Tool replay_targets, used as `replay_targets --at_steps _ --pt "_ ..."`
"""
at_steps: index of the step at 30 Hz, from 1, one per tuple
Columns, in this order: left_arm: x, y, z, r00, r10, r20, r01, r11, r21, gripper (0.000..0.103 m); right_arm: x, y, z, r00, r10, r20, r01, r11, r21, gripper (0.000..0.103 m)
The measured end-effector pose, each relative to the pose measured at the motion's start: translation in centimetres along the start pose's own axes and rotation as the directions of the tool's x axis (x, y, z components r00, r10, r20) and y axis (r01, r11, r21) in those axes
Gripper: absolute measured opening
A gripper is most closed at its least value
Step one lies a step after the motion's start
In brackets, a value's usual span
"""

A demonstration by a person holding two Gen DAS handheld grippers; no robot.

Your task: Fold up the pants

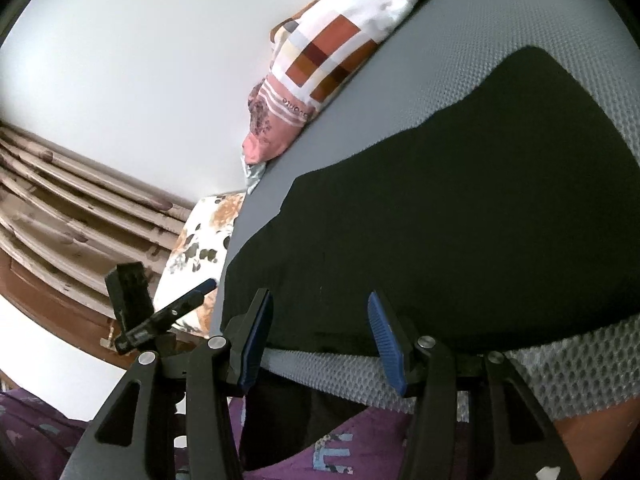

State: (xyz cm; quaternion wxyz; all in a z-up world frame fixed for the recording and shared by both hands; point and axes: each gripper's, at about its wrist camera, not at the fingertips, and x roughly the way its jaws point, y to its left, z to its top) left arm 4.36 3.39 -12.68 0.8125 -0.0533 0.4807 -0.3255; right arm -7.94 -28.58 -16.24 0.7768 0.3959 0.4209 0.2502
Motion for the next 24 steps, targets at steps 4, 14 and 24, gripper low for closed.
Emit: replay_targets --at_steps 4,14,24 --pt "2.3 0.1 1.5 0.988 -0.152 -0.012 0.150 0.982 -0.118 0.097 1.6 1.3 -0.9 0.987 0.117 -0.110 -0.119 0.993 -0.014 0.048" --pt "8.2 -0.6 5.5 0.979 -0.197 -0.049 0.186 0.968 -0.170 0.096 5.1 -3.2 -2.0 0.974 0.195 -0.114 -0.141 0.918 0.370 0.044" --pt "11.5 1.2 5.2 0.968 -0.232 -0.090 0.203 0.946 -0.252 0.096 5.1 -2.5 -2.8 0.994 0.083 -0.077 -0.032 0.860 0.509 0.045"
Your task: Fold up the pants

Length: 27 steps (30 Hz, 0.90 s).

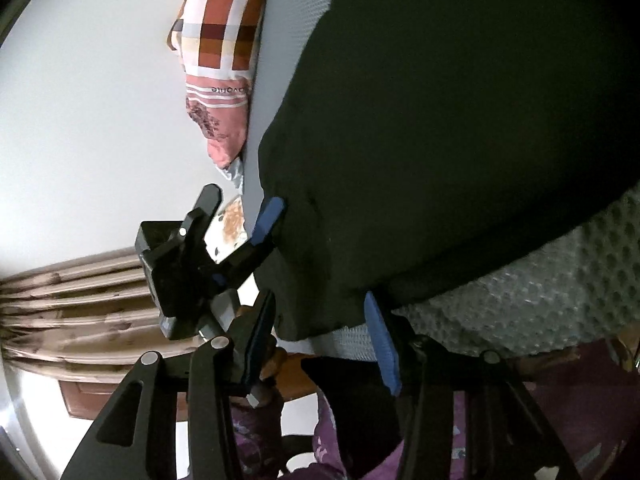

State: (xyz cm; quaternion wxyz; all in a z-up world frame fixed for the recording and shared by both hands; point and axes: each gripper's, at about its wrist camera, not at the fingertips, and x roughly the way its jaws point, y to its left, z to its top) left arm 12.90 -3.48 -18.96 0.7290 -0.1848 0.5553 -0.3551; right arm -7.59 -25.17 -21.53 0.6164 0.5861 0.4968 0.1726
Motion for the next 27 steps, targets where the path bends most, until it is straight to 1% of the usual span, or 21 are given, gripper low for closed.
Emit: replay_targets --at_steps 3,5,6,7,8,9,10,11,13,15,18,20,22,24,25,27 --pt "0.1 0.3 0.0 1.000 -0.015 -0.001 0.015 1.000 -0.012 0.096 0.1 -0.3 0.0 0.998 0.016 0.068 -0.020 0.999 0.049 0.045" --pt "0.1 0.5 0.0 1.000 -0.023 -0.003 0.023 1.000 -0.017 0.096 0.4 -0.7 0.1 0.996 0.032 0.089 -0.040 0.996 0.083 0.045" --pt "0.2 0.6 0.0 1.000 -0.024 -0.003 0.024 1.000 -0.018 0.096 0.5 -0.8 0.2 0.996 0.027 0.091 -0.035 0.995 0.092 0.043" --pt "0.2 0.7 -0.1 1.000 -0.028 -0.003 0.028 0.999 -0.020 0.096 0.6 -0.5 0.7 0.995 0.011 0.097 -0.021 0.995 0.099 0.037" --pt "0.3 0.6 0.0 1.000 -0.030 -0.004 0.030 0.999 -0.022 0.096 0.7 -0.5 0.8 0.995 0.001 0.100 -0.012 0.994 0.105 0.034" --pt "0.2 0.7 0.0 0.999 -0.033 -0.003 0.033 0.999 -0.027 0.096 0.5 -0.6 0.9 0.995 -0.007 0.099 -0.004 0.994 0.110 0.022" --pt "0.2 0.8 0.0 0.999 -0.036 -0.003 0.035 0.999 -0.030 0.096 0.5 -0.8 1.1 0.995 -0.015 0.097 0.004 0.993 0.115 0.008" --pt "0.2 0.7 0.1 0.999 -0.036 -0.003 0.036 0.999 -0.032 0.096 0.9 -0.6 1.4 0.996 -0.024 0.089 0.014 0.994 0.110 0.007" --pt "0.1 0.7 0.2 1.000 -0.031 0.000 0.031 0.999 -0.028 0.096 0.6 -0.1 1.1 0.997 -0.013 0.080 0.007 0.998 0.066 0.007" --pt "-0.1 0.8 0.3 1.000 -0.025 0.001 0.025 0.999 -0.020 0.096 0.1 0.9 0.9 0.998 0.021 0.067 -0.022 1.000 0.012 0.007" --pt "-0.1 0.6 0.8 1.000 -0.004 0.005 0.004 1.000 0.000 0.096 -0.9 1.7 0.4 0.997 0.053 0.047 -0.052 0.998 -0.036 0.007" --pt "0.1 0.5 1.1 1.000 0.001 0.002 -0.001 1.000 0.007 0.096 -1.1 1.7 0.1 0.999 0.043 0.016 -0.042 0.997 -0.057 0.007" --pt "0.3 0.3 1.2 1.000 -0.002 0.001 0.002 1.000 0.007 0.096 -0.9 0.7 0.0 1.000 0.007 -0.014 -0.008 0.999 -0.048 0.007" --pt "0.4 0.3 1.2 1.000 -0.009 -0.001 0.009 1.000 -0.001 0.096 -0.4 -0.9 0.1 0.999 -0.020 -0.039 0.020 1.000 -0.009 0.007" --pt "0.4 0.2 1.2 1.000 -0.011 -0.003 0.011 1.000 -0.006 0.096 -0.3 -1.6 -0.2 0.999 -0.019 -0.046 0.019 1.000 -0.002 0.006" --pt "0.6 0.1 1.1 1.000 -0.008 -0.021 0.008 1.000 -0.011 0.096 -0.2 -1.6 -0.1 0.999 -0.010 -0.047 0.010 1.000 -0.003 0.006"
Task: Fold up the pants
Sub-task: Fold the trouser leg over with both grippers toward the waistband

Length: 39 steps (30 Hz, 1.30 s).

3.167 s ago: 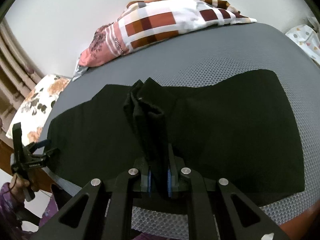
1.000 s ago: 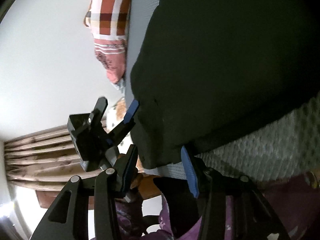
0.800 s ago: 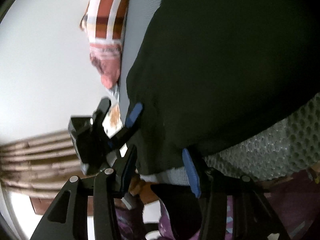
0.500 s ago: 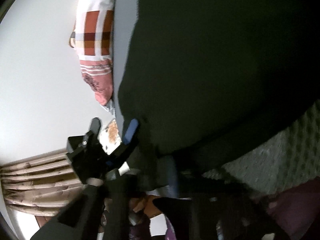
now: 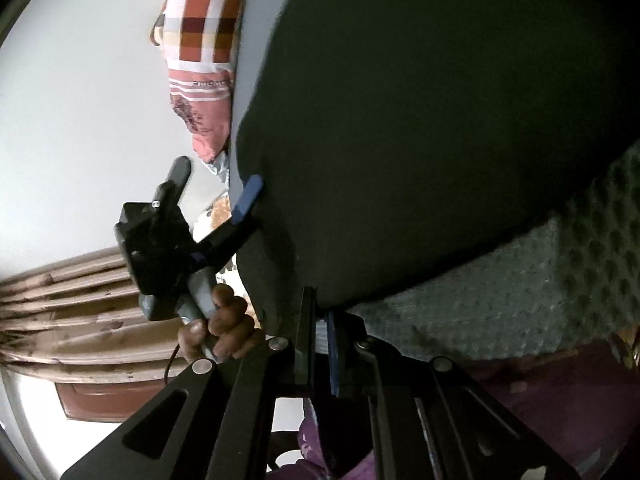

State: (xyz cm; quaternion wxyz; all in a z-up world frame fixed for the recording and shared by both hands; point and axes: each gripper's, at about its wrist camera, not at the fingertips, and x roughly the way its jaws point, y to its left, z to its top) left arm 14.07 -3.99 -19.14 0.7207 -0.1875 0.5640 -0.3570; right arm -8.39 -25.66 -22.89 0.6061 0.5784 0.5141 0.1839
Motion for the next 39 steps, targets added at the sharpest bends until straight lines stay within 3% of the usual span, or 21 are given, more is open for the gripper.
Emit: replay_targets --at_steps 11,12,13,15,16,19,30,34,39 --pt "2.1 -2.5 -1.4 0.994 0.047 -0.099 -0.041 0.997 0.063 0.095 1.4 -0.1 0.9 1.000 0.017 -0.020 -0.017 1.000 0.002 0.006" --pt "2.2 -2.9 -1.7 0.993 0.058 -0.102 -0.050 0.996 0.081 0.078 1.4 -0.1 1.0 1.000 0.019 -0.021 -0.019 1.000 0.002 0.006" --pt "2.7 -3.5 -2.1 0.989 0.086 -0.119 -0.072 0.990 0.119 0.053 1.4 -0.1 1.1 1.000 0.021 -0.022 -0.021 1.000 0.002 0.006" --pt "3.0 -3.9 -2.4 0.983 0.151 -0.100 -0.133 0.977 0.165 0.036 1.7 -0.1 1.2 0.999 0.026 -0.023 -0.026 1.000 0.005 0.006" --pt "3.2 -4.0 -2.6 0.982 0.159 -0.103 -0.139 0.974 0.180 0.017 1.4 -0.2 1.2 0.999 0.029 -0.023 -0.028 1.000 0.005 0.007" --pt "3.2 -3.5 -2.9 0.986 0.143 -0.090 -0.128 0.980 0.150 0.015 1.3 -0.4 1.2 0.999 0.033 -0.029 -0.033 0.999 0.002 0.007" --pt "2.4 -5.5 -1.7 0.993 0.114 -0.011 -0.110 0.973 0.203 0.012 1.4 0.8 1.6 0.999 0.041 -0.006 -0.041 0.999 -0.020 0.008" --pt "2.4 -5.2 -1.6 0.991 0.136 0.020 -0.137 0.968 0.210 0.012 1.8 0.9 1.5 0.999 0.030 -0.023 -0.031 0.999 -0.031 0.007" --pt "3.0 -3.0 -2.2 0.994 0.110 -0.009 -0.108 0.986 0.126 0.013 2.4 -0.1 1.6 0.999 0.020 -0.037 -0.020 1.000 0.004 0.007"
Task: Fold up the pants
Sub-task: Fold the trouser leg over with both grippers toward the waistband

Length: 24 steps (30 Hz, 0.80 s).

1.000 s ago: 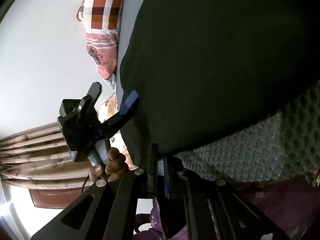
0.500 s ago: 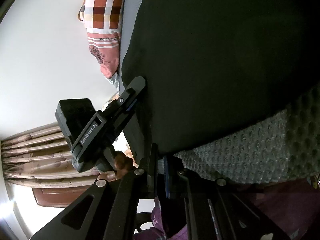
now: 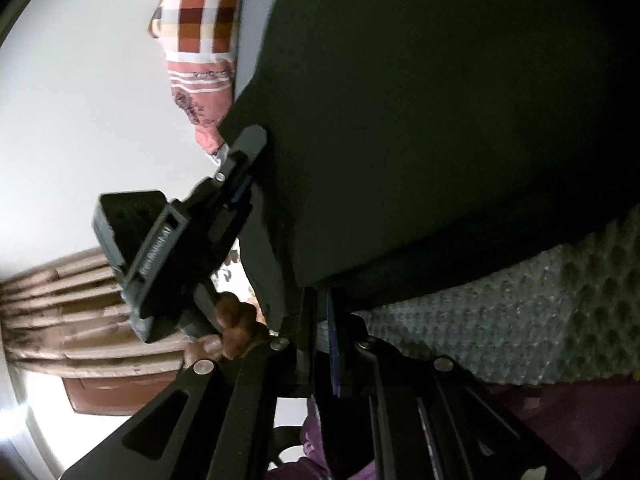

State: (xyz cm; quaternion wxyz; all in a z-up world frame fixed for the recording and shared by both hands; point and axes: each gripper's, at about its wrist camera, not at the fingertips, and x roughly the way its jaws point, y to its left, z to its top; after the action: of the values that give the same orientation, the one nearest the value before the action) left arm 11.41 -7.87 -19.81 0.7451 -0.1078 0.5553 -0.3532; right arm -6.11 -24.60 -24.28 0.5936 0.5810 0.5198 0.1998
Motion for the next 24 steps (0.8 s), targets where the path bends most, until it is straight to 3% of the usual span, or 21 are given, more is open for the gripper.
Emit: replay_targets --at_steps 8,13,16,20,24 --pt "-0.9 0.7 0.3 1.000 -0.010 -0.011 0.009 0.998 -0.057 0.022 -0.9 0.6 0.1 1.000 0.018 -0.003 -0.018 1.000 -0.001 0.008" --pt "-2.2 1.7 -0.2 0.999 -0.009 -0.032 0.006 0.994 -0.110 0.042 -1.6 -0.1 0.5 1.000 0.024 0.015 -0.024 0.999 0.035 0.009" --pt "-3.3 2.1 -1.0 1.000 -0.020 -0.022 0.017 0.993 -0.120 0.042 -2.4 0.5 0.4 0.999 0.047 0.018 -0.048 0.998 0.032 0.009" --pt "-6.8 2.6 -2.2 0.999 0.039 0.029 -0.036 0.994 -0.106 0.042 -2.9 2.2 1.0 0.998 0.061 0.025 -0.060 0.998 -0.030 0.009" --pt "-11.2 4.6 -3.0 0.989 0.113 0.100 -0.098 0.985 -0.140 0.048 -1.6 3.0 2.6 0.998 -0.033 0.058 0.039 0.993 -0.112 0.009"
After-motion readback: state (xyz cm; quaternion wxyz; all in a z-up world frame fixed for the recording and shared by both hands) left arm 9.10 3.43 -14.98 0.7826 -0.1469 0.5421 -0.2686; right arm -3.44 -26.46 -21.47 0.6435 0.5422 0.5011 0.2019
